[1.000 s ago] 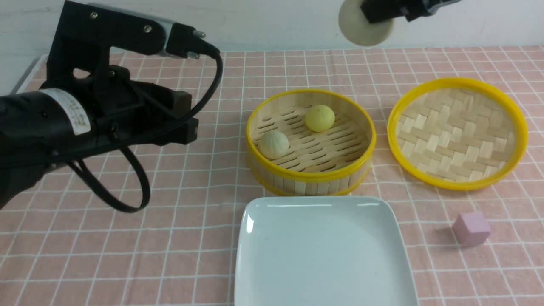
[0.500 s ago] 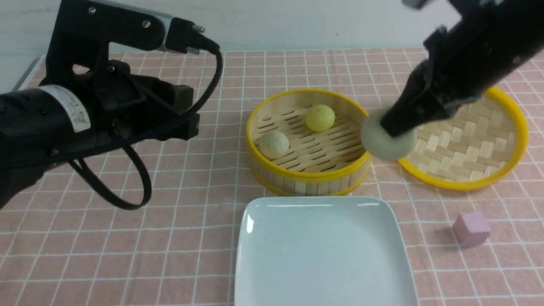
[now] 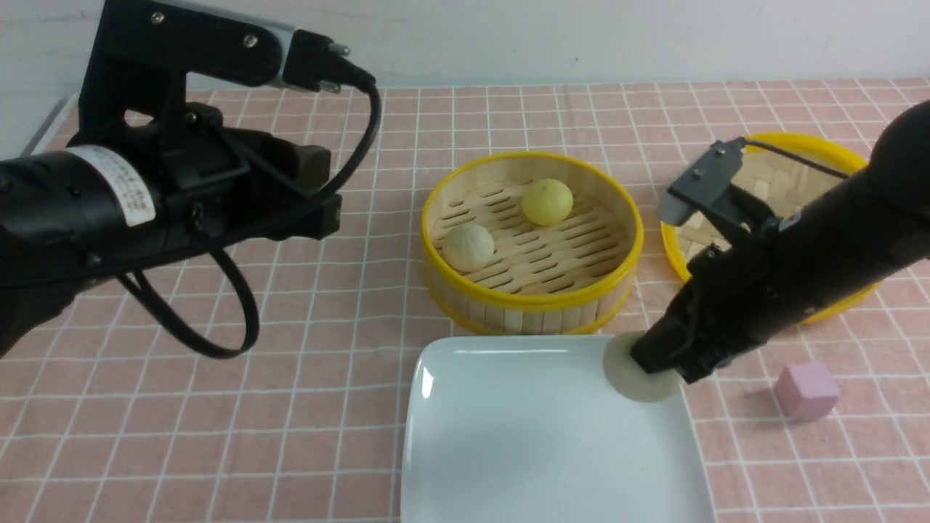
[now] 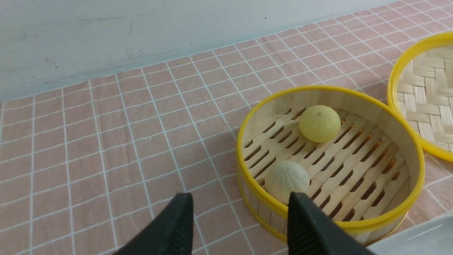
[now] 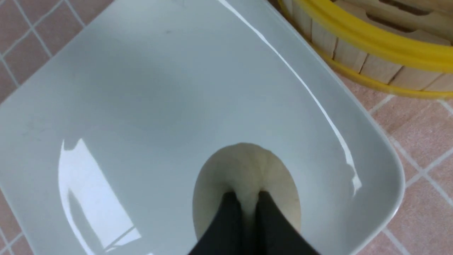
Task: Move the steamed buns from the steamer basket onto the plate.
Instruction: Use the right arm to put the steamed stuffed bun into the plate
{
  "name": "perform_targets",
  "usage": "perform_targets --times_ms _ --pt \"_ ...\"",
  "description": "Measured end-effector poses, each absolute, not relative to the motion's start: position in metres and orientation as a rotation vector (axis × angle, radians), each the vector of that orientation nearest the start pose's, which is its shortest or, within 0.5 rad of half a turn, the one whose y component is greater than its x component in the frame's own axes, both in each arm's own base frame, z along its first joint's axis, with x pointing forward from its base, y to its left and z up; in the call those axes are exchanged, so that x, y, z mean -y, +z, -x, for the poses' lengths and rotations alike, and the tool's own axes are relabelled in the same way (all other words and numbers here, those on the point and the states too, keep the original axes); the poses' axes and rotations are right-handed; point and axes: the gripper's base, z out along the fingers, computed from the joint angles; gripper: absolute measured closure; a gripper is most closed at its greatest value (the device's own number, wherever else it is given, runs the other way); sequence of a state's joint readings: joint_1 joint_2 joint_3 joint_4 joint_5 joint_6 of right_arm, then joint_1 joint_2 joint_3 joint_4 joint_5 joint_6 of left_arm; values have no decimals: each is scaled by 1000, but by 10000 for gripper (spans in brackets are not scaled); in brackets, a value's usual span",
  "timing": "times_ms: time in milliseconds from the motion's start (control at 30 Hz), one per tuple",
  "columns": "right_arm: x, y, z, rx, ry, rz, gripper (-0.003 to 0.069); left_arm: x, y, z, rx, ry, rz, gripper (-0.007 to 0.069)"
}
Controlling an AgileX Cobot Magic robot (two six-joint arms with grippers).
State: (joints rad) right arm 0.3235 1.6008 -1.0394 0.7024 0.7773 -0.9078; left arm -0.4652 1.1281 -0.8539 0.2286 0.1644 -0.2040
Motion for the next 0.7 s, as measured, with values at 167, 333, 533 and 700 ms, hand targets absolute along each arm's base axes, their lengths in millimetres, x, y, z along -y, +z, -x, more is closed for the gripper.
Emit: perform_targets --times_ms 167,333,533,700 --pt "-141 216 -290 -2374 609 1016 634 109 339 -225 -1873 -263 -440 239" --pt "-142 208 -297 -2354 581 1004 634 109 339 -225 -1873 -263 -440 239" --pt "-143 187 -305 -2405 571 986 632 109 339 -225 -1873 -263 -440 239" --pt "-143 179 -307 -2428 573 982 581 109 339 -225 -1873 -263 -440 239"
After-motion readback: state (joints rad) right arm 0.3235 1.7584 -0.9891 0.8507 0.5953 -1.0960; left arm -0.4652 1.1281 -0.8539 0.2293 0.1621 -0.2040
